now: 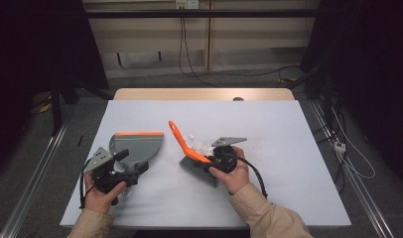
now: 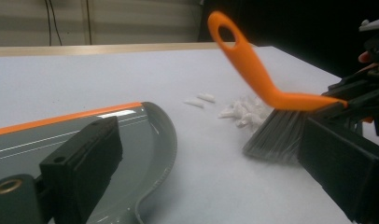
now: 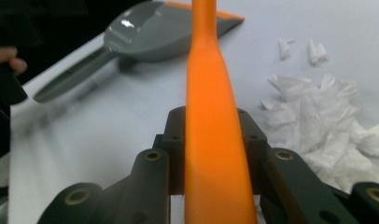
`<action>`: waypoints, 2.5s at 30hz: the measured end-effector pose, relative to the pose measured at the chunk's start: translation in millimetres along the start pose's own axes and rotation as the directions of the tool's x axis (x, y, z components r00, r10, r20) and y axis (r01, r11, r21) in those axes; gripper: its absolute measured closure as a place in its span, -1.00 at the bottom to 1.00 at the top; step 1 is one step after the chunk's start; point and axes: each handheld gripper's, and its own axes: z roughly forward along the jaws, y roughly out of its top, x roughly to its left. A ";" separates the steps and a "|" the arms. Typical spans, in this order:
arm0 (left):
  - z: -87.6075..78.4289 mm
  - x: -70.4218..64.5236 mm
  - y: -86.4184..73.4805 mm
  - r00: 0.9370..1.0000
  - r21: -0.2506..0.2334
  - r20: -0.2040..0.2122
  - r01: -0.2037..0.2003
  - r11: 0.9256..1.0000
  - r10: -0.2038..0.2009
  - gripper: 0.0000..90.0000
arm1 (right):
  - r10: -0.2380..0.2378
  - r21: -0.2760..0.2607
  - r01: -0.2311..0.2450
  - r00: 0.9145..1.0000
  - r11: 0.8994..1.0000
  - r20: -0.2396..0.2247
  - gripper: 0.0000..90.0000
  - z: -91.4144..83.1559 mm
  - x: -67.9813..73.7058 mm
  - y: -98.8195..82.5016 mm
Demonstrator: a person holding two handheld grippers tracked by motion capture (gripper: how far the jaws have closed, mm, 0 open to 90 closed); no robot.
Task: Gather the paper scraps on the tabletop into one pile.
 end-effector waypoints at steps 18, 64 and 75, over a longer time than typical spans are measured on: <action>-0.4 3.1 0.1 1.000 -0.002 -0.004 0.007 1.000 -0.007 -0.86 | -0.019 -0.060 0.022 0.999 0.998 0.050 0.59 -0.3 -39.0 29.0; 0.8 0.2 0.3 1.000 -0.005 0.000 0.008 1.000 -0.008 -0.86 | -0.126 -0.137 0.127 0.992 0.982 0.016 0.59 -41.9 -46.3 46.8; 0.7 2.1 -0.3 1.000 -0.001 -0.005 0.010 1.000 -0.010 -0.86 | -0.056 -0.115 0.078 0.982 0.990 0.179 0.59 -42.0 -100.8 51.1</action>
